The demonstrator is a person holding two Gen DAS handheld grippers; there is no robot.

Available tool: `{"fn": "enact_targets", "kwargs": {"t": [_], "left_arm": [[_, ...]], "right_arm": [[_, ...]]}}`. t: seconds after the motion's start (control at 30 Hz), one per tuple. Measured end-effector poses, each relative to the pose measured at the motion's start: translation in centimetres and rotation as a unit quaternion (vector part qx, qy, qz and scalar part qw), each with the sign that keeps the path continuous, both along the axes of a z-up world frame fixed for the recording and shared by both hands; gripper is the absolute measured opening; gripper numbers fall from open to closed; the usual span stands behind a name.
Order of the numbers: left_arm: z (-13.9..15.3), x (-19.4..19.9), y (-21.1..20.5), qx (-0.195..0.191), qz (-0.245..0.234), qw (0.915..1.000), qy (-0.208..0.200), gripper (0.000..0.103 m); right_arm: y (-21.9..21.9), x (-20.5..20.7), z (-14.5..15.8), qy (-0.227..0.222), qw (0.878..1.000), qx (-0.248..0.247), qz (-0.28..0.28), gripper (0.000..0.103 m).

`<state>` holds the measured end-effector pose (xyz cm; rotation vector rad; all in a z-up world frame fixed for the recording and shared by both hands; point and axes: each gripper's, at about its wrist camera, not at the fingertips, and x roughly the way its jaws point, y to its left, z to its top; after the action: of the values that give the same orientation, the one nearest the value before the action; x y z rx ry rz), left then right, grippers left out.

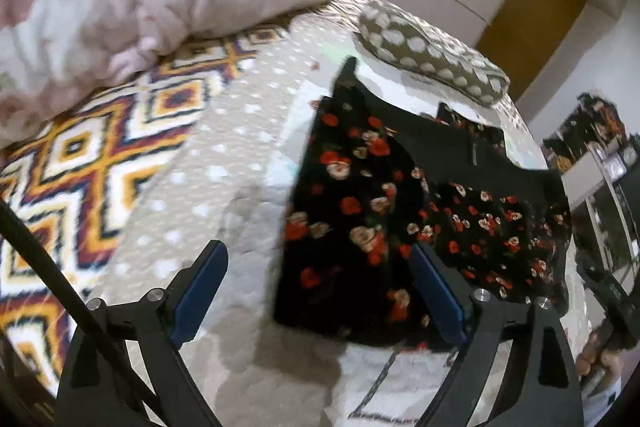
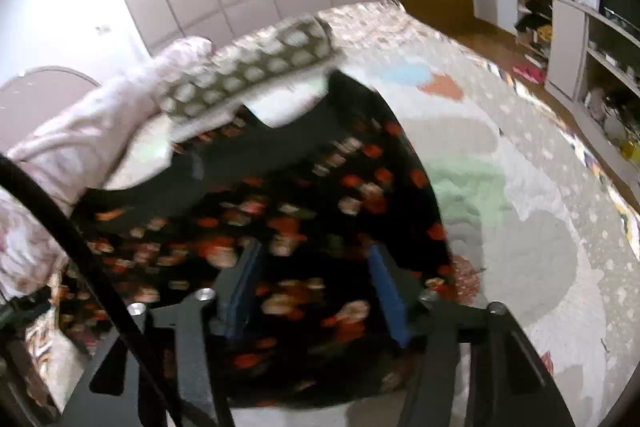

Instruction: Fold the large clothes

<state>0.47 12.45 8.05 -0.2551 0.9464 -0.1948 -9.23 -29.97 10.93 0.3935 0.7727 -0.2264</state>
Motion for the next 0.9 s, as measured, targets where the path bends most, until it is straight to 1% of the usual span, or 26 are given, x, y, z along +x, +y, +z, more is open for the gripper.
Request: {"fn": "enact_targets", "kwargs": {"t": [0.07, 0.17, 0.2, 0.23, 0.3, 0.37, 0.47, 0.53, 0.6, 0.63, 0.7, 0.73, 0.83, 0.87, 0.9], "left_arm": [[0.3, -1.0, 1.2, -0.006, 0.012, 0.9999, 0.000, 0.092], [0.6, -2.7, 2.5, -0.005, 0.023, 0.9997, -0.008, 0.092], [0.7, -3.2, 2.8, -0.006, 0.025, 0.9996, -0.010, 0.092], [0.6, -3.6, 3.1, -0.008, 0.026, 0.9996, -0.009, 0.092], [0.4, -4.4, 3.6, -0.010, 0.029, 0.9995, -0.005, 0.092], [0.0, -4.6, 3.8, -0.006, 0.030, 0.9995, 0.000, 0.092], [-0.4, -5.2, 3.9, 0.016, 0.032, 0.9994, 0.001, 0.092], [-0.5, -5.6, 3.9, 0.028, 0.030, 0.9991, -0.003, 0.092], [-0.3, -6.1, 3.9, 0.038, 0.031, 0.9988, -0.010, 0.092], [-0.2, -6.3, 3.8, 0.042, 0.030, 0.9986, -0.013, 0.092], [0.1, -6.6, 3.4, 0.051, 0.027, 0.9981, -0.020, 0.092], [0.3, -6.6, 3.2, 0.056, 0.026, 0.9979, -0.022, 0.092], [0.9, -6.6, 1.9, 0.067, 0.015, 0.9972, -0.029, 0.092], [1.1, -6.6, 1.3, 0.072, 0.010, 0.9968, -0.031, 0.092], [1.3, -6.6, 0.6, 0.080, 0.003, 0.9963, -0.032, 0.092]], "right_arm": [[1.7, -0.4, 1.3, -0.010, 1.000, -0.007, 0.023, 0.062], [5.4, -0.1, 2.3, -0.009, 0.997, -0.037, 0.072, 0.061], [6.7, 0.2, 2.5, -0.007, 0.995, -0.049, 0.089, 0.055], [8.1, 0.5, 2.5, -0.004, 0.993, -0.061, 0.104, 0.046], [10.1, 1.4, 2.1, 0.005, 0.989, -0.070, 0.127, 0.042], [12.0, 2.6, 1.3, 0.016, 0.987, -0.063, 0.145, 0.042], [14.2, 4.9, -0.8, 0.037, 0.985, -0.055, 0.160, 0.042], [15.1, 6.1, -2.5, 0.059, 0.983, -0.072, 0.161, 0.042], [15.7, 7.1, -4.7, 0.092, 0.979, -0.090, 0.158, 0.042], [15.8, 7.3, -5.6, 0.096, 0.978, -0.095, 0.156, 0.044], [15.7, 7.1, -5.8, 0.078, 0.981, -0.099, 0.149, 0.049], [15.7, 7.1, -5.9, 0.077, 0.981, -0.097, 0.147, 0.053], [15.9, 7.5, -5.5, 0.083, 0.980, -0.092, 0.156, 0.056], [15.6, 7.5, -5.0, 0.083, 0.981, -0.079, 0.159, 0.056], [14.8, 7.3, -4.2, 0.074, 0.983, -0.057, 0.156, 0.056]]}}
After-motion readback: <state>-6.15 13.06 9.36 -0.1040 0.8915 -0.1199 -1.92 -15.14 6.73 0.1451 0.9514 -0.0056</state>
